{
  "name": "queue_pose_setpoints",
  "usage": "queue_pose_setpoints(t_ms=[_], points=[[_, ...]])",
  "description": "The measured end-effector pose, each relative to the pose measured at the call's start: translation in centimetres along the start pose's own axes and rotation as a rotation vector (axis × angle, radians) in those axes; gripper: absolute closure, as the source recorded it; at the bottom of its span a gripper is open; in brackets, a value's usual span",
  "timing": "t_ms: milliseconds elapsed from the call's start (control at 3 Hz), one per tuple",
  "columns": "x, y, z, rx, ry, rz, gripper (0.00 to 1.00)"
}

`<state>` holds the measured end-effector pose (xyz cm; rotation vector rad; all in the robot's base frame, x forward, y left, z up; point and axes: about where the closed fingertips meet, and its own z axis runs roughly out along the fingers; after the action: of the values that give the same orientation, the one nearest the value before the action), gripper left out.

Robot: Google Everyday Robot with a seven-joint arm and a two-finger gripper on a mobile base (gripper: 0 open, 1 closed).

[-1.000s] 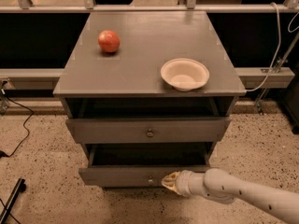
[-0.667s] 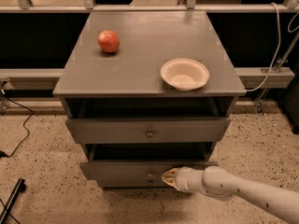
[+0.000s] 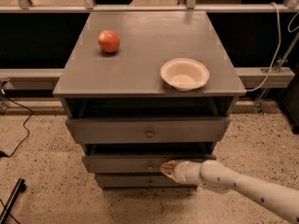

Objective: Close middle drawer

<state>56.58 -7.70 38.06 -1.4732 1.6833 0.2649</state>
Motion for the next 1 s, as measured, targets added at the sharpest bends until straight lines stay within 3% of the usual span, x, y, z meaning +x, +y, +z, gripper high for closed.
queue_pose_setpoints(t_ms=[1000], points=[[0.4,-3.4,0.8,0.021,-0.045,-0.029,1.00]])
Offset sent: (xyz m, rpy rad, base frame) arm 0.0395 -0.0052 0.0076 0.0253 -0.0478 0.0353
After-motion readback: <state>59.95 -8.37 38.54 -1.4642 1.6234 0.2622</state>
